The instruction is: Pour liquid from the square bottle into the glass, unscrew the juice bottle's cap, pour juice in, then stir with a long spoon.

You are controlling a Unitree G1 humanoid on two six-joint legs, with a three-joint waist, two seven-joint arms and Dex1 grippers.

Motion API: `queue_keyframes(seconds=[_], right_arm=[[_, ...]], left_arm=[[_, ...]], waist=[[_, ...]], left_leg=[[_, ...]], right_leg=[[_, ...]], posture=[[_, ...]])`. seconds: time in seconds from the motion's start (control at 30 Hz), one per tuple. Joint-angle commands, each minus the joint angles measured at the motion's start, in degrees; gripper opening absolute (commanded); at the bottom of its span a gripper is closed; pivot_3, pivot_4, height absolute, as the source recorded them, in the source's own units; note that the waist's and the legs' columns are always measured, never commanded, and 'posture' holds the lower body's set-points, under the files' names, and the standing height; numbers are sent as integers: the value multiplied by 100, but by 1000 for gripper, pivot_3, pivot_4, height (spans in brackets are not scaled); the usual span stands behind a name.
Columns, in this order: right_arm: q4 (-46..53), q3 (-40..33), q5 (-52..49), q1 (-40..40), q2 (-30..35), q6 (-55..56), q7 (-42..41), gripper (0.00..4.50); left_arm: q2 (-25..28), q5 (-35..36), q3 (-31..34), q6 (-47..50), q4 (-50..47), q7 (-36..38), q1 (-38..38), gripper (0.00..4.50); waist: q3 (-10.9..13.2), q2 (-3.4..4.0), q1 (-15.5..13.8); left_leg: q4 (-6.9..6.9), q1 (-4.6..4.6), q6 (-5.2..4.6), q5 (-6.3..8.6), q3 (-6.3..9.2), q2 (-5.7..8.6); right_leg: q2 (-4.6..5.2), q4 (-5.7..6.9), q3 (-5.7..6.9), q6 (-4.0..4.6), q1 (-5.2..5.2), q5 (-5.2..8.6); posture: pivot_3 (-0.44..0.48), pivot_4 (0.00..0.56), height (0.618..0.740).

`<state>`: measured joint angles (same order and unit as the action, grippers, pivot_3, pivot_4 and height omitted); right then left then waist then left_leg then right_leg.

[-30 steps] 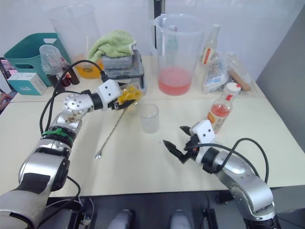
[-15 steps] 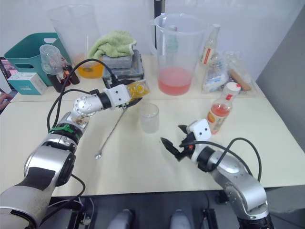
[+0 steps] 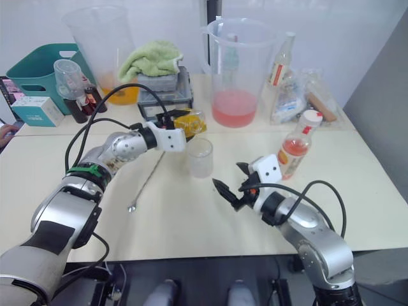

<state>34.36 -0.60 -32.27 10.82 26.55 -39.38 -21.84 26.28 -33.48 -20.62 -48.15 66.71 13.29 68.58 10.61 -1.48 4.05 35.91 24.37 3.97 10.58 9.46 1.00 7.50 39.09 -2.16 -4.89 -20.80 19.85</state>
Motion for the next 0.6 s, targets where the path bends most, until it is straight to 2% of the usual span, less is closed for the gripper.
queue_keyframes(seconds=[0.03, 0.6], right_arm=[[226, -126, -60, 76, -15, 8, 24, 4500], [296, -194, -180, 87, -1, -47, 87, 4500]], left_arm=[[148, -89, 27, -202, -154, -595, 431, 2823], [282, -1077, -616, -333, -204, -2069, 479, 2823]], waist=[[0, 0, 2], [0, 0, 4]], left_leg=[[0, 0, 0, 0, 0, 0], [1, 29, 15, -11, -1, 1]], right_leg=[[0, 0, 0, 0, -1, 0], [0, 23, -3, 0, -38, 0]], posture=[[0, 150, 740], [0, 150, 740]])
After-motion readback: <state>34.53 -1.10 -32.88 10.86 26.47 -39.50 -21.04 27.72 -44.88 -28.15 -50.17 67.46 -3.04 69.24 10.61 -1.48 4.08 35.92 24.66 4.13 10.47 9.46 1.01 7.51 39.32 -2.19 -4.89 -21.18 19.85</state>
